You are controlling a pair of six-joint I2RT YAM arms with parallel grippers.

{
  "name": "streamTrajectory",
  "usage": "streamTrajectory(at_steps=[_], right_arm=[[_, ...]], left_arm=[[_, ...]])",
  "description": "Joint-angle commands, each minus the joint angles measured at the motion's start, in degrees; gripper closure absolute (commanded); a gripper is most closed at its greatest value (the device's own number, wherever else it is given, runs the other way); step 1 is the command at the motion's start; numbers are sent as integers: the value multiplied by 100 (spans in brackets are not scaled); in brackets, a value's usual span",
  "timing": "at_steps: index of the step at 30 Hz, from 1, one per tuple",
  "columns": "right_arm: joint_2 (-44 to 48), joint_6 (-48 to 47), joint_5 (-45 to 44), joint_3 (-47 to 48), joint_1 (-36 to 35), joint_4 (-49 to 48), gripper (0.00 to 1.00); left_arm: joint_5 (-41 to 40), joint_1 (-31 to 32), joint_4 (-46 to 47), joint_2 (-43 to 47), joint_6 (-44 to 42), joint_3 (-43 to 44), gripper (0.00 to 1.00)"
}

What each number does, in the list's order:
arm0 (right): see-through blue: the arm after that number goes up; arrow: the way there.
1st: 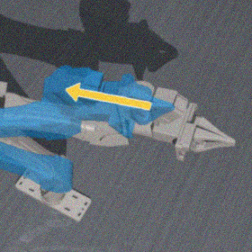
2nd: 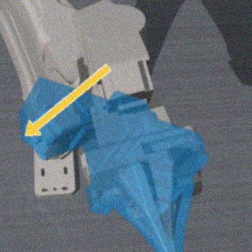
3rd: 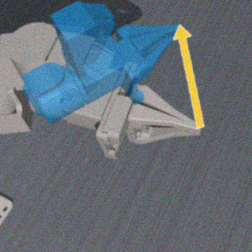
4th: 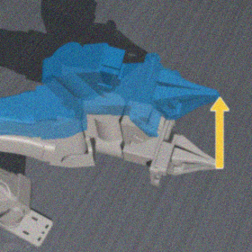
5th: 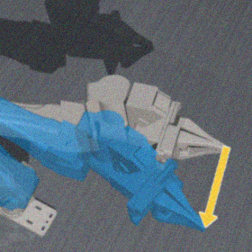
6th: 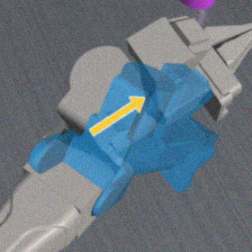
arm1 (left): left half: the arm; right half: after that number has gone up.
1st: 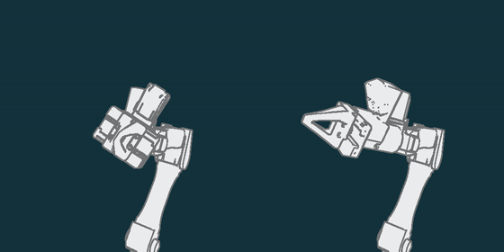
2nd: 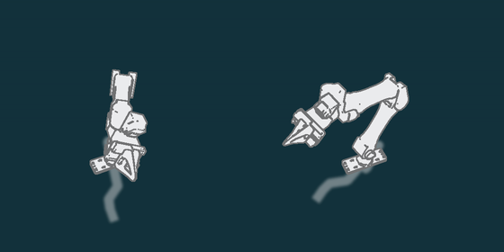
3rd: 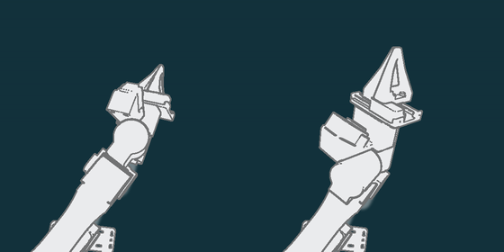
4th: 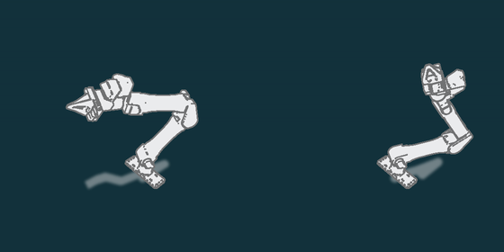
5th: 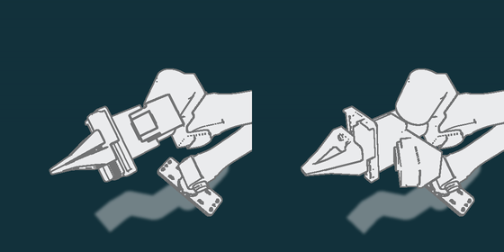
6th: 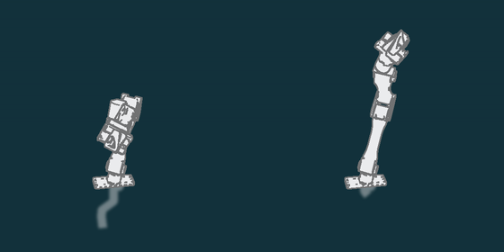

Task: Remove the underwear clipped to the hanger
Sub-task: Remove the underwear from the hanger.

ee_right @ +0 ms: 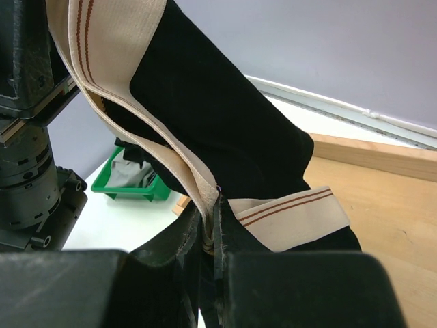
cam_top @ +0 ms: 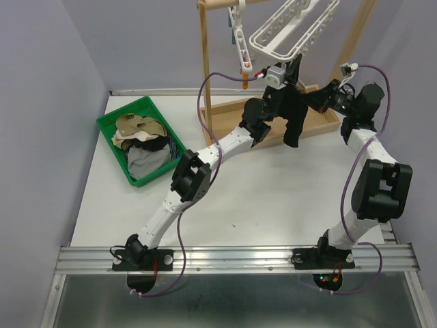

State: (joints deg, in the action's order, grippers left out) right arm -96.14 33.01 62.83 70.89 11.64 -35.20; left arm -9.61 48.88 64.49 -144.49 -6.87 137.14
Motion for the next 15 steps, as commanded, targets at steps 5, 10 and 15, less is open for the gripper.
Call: streamTrajectory(at_steps=[5,10,15], right_arm=[[86,47,10,127,-39,-426,90],[104,-14,-183,91,-39,-391,90],[-54,-199,-210,188,-39,-49,90]], left_arm=[[-50,-19,635,394,-7,16,86],[-68,-19,925,676,19,-442,86],[-59,-19,934,834,2,-592,86]])
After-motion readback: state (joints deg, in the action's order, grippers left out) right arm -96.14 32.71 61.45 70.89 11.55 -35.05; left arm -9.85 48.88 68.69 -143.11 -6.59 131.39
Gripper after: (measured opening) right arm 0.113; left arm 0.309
